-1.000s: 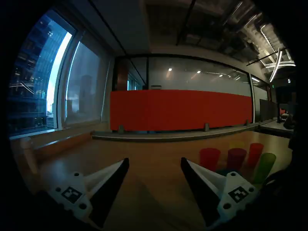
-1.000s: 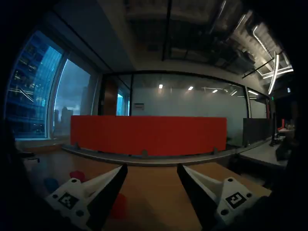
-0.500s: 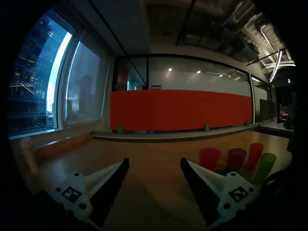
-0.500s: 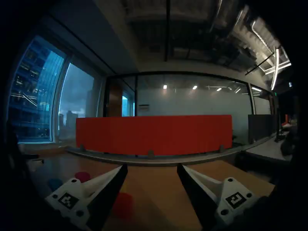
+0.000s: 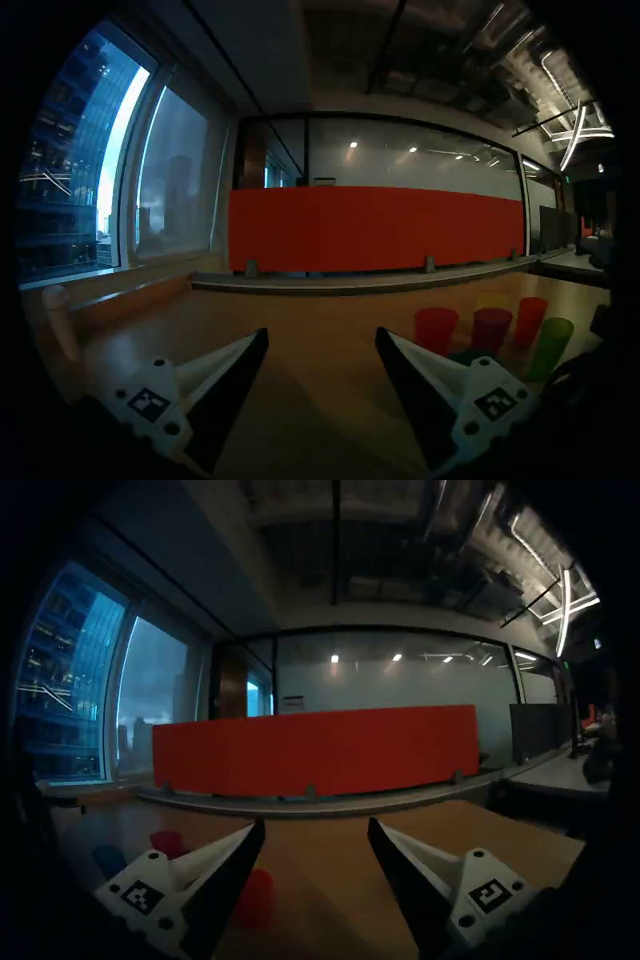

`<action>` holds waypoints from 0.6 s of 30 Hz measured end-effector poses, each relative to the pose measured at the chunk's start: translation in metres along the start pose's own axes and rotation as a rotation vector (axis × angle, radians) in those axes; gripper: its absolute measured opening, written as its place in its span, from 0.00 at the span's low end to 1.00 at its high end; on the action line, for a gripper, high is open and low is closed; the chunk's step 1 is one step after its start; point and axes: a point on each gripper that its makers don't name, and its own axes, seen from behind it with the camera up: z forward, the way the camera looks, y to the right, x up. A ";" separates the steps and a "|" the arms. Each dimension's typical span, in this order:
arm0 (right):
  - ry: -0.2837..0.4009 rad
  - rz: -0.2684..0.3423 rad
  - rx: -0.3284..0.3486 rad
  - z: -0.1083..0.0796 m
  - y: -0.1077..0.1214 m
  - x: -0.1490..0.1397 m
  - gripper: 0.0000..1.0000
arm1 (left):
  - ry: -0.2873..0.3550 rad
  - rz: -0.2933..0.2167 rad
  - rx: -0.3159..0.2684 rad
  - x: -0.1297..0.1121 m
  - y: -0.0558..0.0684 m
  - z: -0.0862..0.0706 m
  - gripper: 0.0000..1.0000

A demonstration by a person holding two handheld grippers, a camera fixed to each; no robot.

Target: Pour water

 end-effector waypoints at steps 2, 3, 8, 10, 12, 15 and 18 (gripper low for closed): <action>-0.005 -0.005 -0.013 0.000 0.005 -0.005 0.99 | 0.000 0.000 0.000 0.000 0.000 0.000 1.00; -0.006 -0.008 -0.018 0.000 0.007 -0.007 0.99 | 0.000 0.000 0.000 0.000 0.000 0.000 1.00; -0.012 -0.023 -0.029 0.000 0.014 -0.016 0.99 | 0.000 0.000 0.000 0.001 0.000 0.000 1.00; -0.016 -0.024 -0.028 0.000 0.015 -0.019 0.99 | 0.000 0.001 0.000 0.001 -0.001 0.000 1.00; -0.021 -0.026 -0.028 0.000 0.016 -0.023 0.99 | 0.000 0.001 0.000 0.001 -0.001 0.000 1.00; -0.028 -0.029 -0.033 0.002 0.019 -0.027 0.99 | 0.001 0.001 0.000 0.001 -0.001 0.000 1.00; -0.035 -0.034 -0.038 0.003 0.022 -0.032 0.99 | 0.001 0.001 0.000 0.001 -0.001 0.001 1.00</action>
